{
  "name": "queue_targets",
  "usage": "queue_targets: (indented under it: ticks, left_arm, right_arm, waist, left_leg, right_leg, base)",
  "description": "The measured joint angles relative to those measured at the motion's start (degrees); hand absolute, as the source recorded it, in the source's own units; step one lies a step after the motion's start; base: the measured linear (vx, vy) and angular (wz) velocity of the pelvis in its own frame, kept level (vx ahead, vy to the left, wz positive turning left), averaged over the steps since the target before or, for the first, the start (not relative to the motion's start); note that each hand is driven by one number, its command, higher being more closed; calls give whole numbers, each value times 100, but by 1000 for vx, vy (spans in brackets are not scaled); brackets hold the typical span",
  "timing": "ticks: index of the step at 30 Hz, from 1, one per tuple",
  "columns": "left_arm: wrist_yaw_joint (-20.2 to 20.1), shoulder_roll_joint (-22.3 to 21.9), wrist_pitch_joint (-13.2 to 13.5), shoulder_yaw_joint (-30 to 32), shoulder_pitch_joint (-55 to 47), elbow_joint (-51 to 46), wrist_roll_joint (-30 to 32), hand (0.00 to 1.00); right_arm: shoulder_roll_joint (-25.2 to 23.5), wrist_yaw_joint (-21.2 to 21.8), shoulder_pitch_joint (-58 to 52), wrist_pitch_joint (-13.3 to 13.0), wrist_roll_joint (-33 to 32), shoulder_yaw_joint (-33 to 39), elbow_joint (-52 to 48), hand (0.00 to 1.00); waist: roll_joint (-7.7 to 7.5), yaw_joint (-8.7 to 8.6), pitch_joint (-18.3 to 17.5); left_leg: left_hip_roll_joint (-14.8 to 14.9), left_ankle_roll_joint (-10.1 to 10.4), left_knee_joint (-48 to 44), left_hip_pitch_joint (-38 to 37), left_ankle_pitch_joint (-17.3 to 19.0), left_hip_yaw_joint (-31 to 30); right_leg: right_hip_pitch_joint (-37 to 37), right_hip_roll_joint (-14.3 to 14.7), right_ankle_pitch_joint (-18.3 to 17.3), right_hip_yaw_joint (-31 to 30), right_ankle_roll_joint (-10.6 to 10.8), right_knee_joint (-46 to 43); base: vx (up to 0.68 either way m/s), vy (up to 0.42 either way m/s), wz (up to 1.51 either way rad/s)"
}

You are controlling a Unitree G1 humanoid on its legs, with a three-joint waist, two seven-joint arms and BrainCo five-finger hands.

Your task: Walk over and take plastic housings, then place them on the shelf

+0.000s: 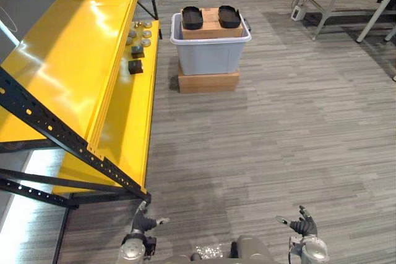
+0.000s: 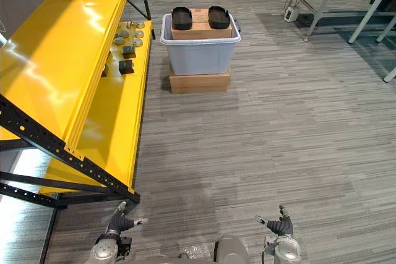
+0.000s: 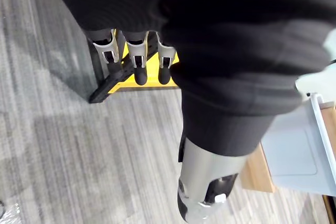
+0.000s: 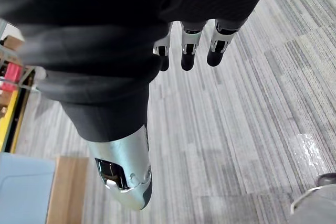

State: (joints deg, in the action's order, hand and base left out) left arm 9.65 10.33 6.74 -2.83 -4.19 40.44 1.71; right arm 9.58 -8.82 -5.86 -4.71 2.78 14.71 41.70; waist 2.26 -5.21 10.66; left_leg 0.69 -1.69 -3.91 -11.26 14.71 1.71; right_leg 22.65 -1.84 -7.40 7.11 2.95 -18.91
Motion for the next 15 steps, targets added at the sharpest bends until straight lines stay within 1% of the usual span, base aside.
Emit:
queue_targets:
  ticks: [1, 2, 3, 4, 5, 6, 7, 8, 9, 10, 11, 12, 13, 14, 15]
  left_arm:
    - [31, 3, 0, 1, 25, 24, 2, 0]
    - [44, 3, 3, 11, 4, 105, 6, 0]
    - [40, -95, 0, 16, 8, 213, 9, 0]
    - [39, -117, 5, 15, -33, 221, 9, 0]
    - [36, -154, 4, 18, -19, 245, 8, 0]
    - [32, -227, 4, 66, -30, 256, 7, 0]
    - [33, -276, 7, 122, -64, 254, 6, 0]
    - [24, -318, 11, 193, -173, 245, 5, 0]
    - [20, -334, 7, 249, -267, 248, 3, 0]
    - [20, -340, 5, 251, -312, 245, 4, 0]
    - [20, -350, 3, 249, -328, 247, 4, 0]
    - [20, -390, -2, 248, -329, 246, 4, 0]
    - [20, -434, -2, 246, -330, 244, 4, 0]
    - [20, -453, -4, 245, -336, 247, 4, 0]
    - [21, -504, -11, 241, -326, 251, 4, 0]
  right_arm:
    - [-1, 0, -15, 0, 2, -1, 0, 0]
    - [-20, 2, -88, 1, 1, -3, 0, 0]
    - [29, 4, -113, 22, 1, 8, 4, 0]
    - [24, 5, -96, 20, 1, 7, -20, 0]
    - [22, 17, -42, 19, -1, 3, -30, 0]
    - [25, 25, -44, 18, -30, 2, -32, 0]
    - [21, 26, -57, 18, -53, -5, -38, 0]
    - [-7, 29, -57, 11, -86, -66, -58, 0]
    - [-31, 25, -65, -18, -166, -191, -144, 0]
    - [-66, 20, -81, -56, -233, -221, -256, 0]
    - [-81, 11, -76, -104, -259, -219, -282, 0]
    - [-71, 6, -76, -158, -298, -203, -290, 0]
    - [-60, 5, -76, -151, -325, -158, -278, 0]
    - [-57, 5, -76, -146, -333, -145, -265, 0]
    - [-68, 3, -66, -128, -341, -90, -233, 0]
  waist:
    - [-96, -27, -17]
    - [-154, -37, -8]
    - [-74, -44, -41]
    - [-26, -48, -54]
    - [7, -54, -31]
    - [60, -48, 6]
    - [86, -41, 17]
    - [71, -19, 53]
    - [25, 1, 100]
    - [-39, 57, 132]
    - [-76, 107, 136]
    - [-158, 136, 156]
    - [-155, 183, 162]
    - [-169, 212, 171]
    - [-149, 306, 210]
  left_leg:
    - [-15, 96, -1, -109, 58, -9]
    - [-51, 290, -29, -290, 179, -18]
    - [107, 403, -234, -338, 248, -9]
    - [151, 422, -465, -255, 237, -13]
    - [232, 557, -1205, 59, 160, 32]
    - [365, 888, -2301, 423, -65, 71]
    - [464, 965, -2939, 616, -311, 75]
    - [751, 991, -4342, 1014, -425, 96]
    - [1023, 941, -5465, 1332, -396, 216]
    - [1186, 839, -5990, 1602, -338, 348]
    - [1240, 763, -6146, 1784, -292, 414]
    - [1221, 627, -6112, 2190, -204, 503]
    - [1146, 530, -5722, 2562, -105, 565]
    - [1087, 498, -5472, 2683, -85, 577]
    - [804, 454, -4285, 2903, -57, 618]
  right_leg:
    - [24, -25, 197, -60, -50, 127]
    - [70, -109, 742, -174, -197, -6]
    - [149, -48, 659, -84, -404, -472]
    - [182, -27, 462, -58, -456, -596]
    - [121, -8, 193, 7, -543, -728]
    - [-183, 60, 5, 85, -634, -679]
    - [-413, 135, -83, 110, -677, -606]
    - [-931, 298, -211, 121, -803, -407]
    - [-1475, 411, -311, 123, -920, -189]
    - [-1835, 465, -361, 77, -969, 10]
    - [-2038, 478, -381, 43, -979, 150]
    - [-2387, 479, -386, -15, -983, 444]
    - [-2668, 474, -386, -78, -984, 707]
    - [-2757, 466, -386, -106, -984, 789]
    - [-3047, 389, -392, -245, -972, 996]
  base:
    - [545, -151, 45]
    - [560, -198, 32]
    - [537, -211, 28]
    - [531, -244, 19]
    - [553, -270, 26]
    - [583, -283, 24]
    - [586, -285, 14]
    - [579, -266, -7]
    - [634, -284, -18]
    - [481, -209, -18]
    - [425, -168, -17]
    - [401, -122, -17]
    - [394, -94, -15]
    - [456, -26, -36]
    - [379, 15, -47]
